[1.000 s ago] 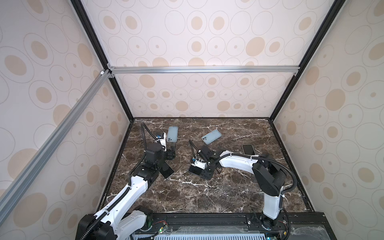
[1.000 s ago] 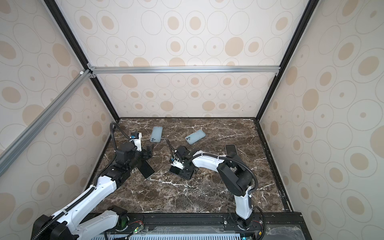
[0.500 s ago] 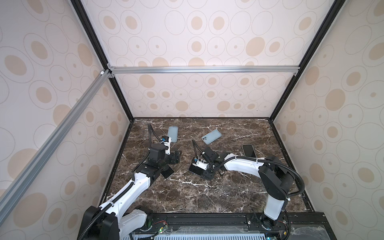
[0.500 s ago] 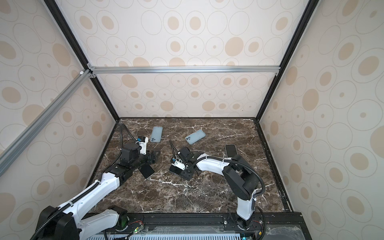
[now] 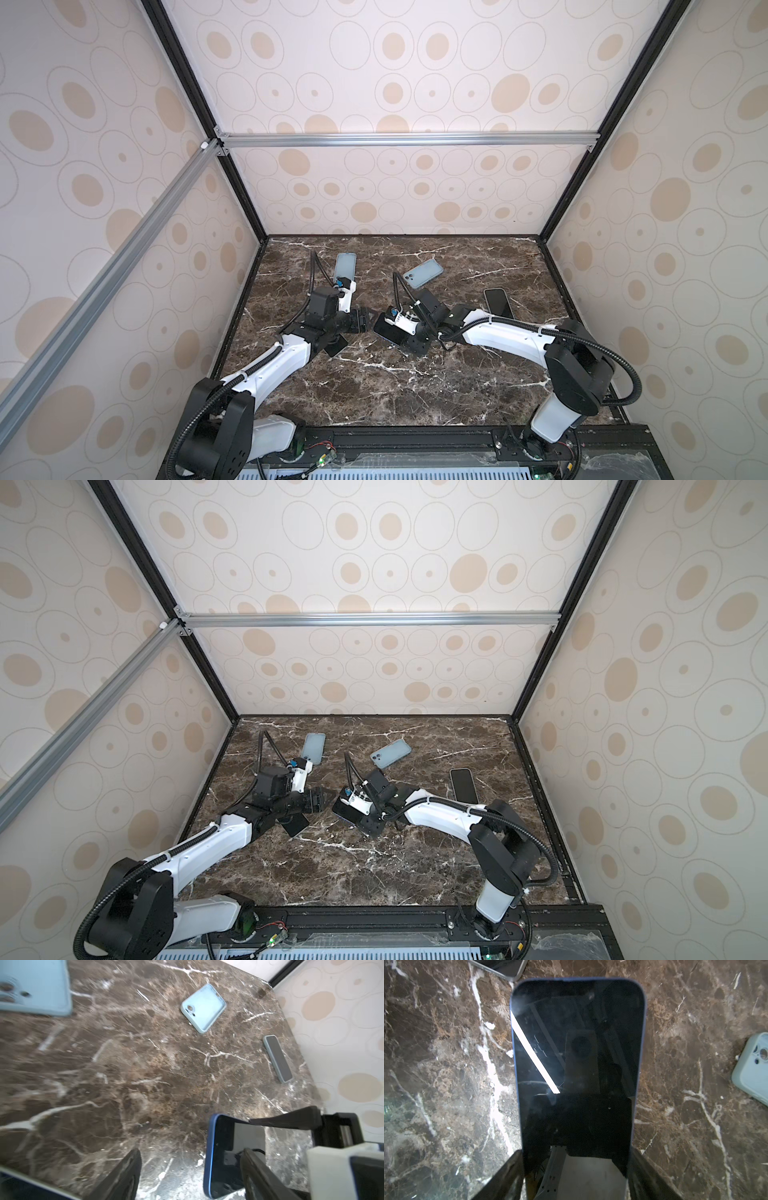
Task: Put the phone into the phone case
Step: 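Carry the blue-framed phone toward the left gripper while left gripper approaches, then grasp the phone's edge with the left gripper while right gripper holds it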
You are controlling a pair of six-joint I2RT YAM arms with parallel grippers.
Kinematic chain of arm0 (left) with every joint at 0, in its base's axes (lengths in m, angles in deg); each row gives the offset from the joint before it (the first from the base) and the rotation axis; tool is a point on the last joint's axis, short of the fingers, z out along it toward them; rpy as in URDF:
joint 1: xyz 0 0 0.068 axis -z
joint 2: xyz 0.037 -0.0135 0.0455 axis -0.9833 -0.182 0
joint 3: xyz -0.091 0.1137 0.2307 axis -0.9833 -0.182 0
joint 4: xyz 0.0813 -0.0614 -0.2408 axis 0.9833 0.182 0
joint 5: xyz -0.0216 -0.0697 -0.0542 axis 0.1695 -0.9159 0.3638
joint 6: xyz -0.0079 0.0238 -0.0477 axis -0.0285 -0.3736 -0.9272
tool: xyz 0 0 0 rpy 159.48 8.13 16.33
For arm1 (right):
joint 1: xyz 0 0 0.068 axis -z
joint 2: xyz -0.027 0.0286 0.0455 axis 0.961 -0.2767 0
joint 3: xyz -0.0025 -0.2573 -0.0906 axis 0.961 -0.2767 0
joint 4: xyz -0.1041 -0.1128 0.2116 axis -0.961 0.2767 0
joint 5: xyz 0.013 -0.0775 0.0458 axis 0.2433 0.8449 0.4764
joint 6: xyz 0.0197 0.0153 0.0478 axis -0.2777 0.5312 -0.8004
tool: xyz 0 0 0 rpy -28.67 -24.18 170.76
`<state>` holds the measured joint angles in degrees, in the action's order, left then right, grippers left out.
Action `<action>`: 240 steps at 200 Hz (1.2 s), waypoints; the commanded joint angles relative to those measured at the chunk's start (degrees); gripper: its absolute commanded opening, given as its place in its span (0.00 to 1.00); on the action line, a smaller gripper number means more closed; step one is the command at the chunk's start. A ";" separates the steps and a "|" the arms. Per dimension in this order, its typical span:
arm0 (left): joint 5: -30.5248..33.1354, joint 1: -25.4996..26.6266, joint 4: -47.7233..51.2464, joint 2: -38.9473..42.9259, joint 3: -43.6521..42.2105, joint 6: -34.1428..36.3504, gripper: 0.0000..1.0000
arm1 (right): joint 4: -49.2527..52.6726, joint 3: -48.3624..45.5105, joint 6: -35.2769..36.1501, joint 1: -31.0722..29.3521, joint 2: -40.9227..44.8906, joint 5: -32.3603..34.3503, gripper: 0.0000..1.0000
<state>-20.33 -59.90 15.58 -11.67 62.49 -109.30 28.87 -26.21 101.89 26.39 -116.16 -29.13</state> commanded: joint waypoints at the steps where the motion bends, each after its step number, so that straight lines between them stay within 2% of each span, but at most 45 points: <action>1: -5.18 -0.37 -2.40 -1.30 0.99 -2.26 0.75 | -2.43 -0.24 -0.45 -0.09 2.22 -1.20 0.51; 127: -9.63 -1.17 -3.10 -1.87 1.86 -6.60 0.76 | -4.23 -1.03 -0.49 -0.22 5.18 -1.05 0.51; 147: -11.46 -1.20 -3.36 -1.95 1.79 -7.20 0.73 | -4.58 -1.20 -0.49 -0.27 5.91 -1.11 0.50; 191: -16.52 -1.17 -4.85 -1.96 1.46 -8.28 0.54 | -5.11 -0.71 0.05 -0.60 6.63 -1.68 0.51; 223: -19.37 -1.28 -6.08 -1.69 1.32 -8.96 0.31 | -5.35 -0.48 0.02 -0.97 6.75 -1.49 0.51; 240: -20.74 -1.28 -6.73 -1.69 1.20 -9.50 0.23 | -5.69 -0.42 -0.05 -1.14 6.89 -1.55 0.51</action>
<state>-37.16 -60.82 11.32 -13.51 62.49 -117.83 25.85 -27.13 101.46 25.73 -111.66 -30.05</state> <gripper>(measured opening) 0.266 0.719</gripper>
